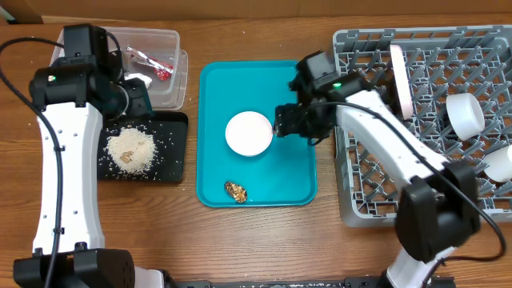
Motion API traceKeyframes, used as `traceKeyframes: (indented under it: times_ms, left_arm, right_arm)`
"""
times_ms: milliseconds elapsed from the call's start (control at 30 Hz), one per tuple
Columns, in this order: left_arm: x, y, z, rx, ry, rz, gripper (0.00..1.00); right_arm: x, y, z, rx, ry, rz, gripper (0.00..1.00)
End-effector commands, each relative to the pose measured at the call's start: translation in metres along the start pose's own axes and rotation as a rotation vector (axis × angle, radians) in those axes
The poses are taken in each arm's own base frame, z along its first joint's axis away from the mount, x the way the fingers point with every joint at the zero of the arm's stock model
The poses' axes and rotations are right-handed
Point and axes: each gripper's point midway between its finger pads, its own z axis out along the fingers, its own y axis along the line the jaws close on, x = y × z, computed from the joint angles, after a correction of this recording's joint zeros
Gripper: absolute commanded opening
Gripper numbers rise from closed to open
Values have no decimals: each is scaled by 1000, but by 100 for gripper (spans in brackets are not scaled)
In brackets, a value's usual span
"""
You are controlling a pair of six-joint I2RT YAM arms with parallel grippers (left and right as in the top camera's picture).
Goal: Sort waste into correct bins and load items into the dishwasher
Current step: 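Bring the emptied bowl back and set it on the teal tray, then grasp the white bowl with the right gripper and lift it toward the rack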
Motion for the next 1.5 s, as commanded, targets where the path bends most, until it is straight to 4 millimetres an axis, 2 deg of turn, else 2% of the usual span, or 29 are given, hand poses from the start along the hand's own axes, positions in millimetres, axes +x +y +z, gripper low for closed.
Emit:
traceKeyframes:
  times_ms: [0,167,367,500,733,833,900,1033,1100,1200,1300,1400,1467]
  left_arm:
    - [-5,0,-6,2,-25,-18,56]
    - [-6,0,-6,3,-27,-18,57]
    - [-6,0,-6,3,-28,-18,57]
    - [-5,0,-6,2,-25,-17,57]
    - [-5,0,-6,3,-25,-17,57]
    - [-5,0,-6,2,-25,-18,57]
    - [-5,0,-6,3,-25,-18,57]
    - [-5,0,-6,3,-26,-18,58]
    - [-5,0,-6,2,-26,-18,58]
    - [-5,0,-6,3,-26,-18,58]
    - [-6,0,-6,3,-27,-18,58]
    - [-6,0,-6,3,-29,-18,58]
    - [-7,-1,-6,4,-31,-17,58]
  right_arm:
    - [-1,7,16,-3,16,30,74]
    - [3,8,45,3,59,44,70]
    - [1,9,68,10,63,27,50]
    - [1,-4,78,68,62,83,40]
    - [5,-13,80,95,73,97,20]
    - [5,-18,74,104,85,116,5]
    - [3,-22,65,112,91,134,4]
    - [-13,-31,30,148,46,156,4]
    - [-24,-35,0,186,-18,156,4]
    - [-42,-38,-58,237,-155,106,4]
    - [-55,-50,-121,330,-332,114,4]
    - [-65,-77,-186,471,-534,161,4]
    - [-70,-105,-230,600,-667,225,4]
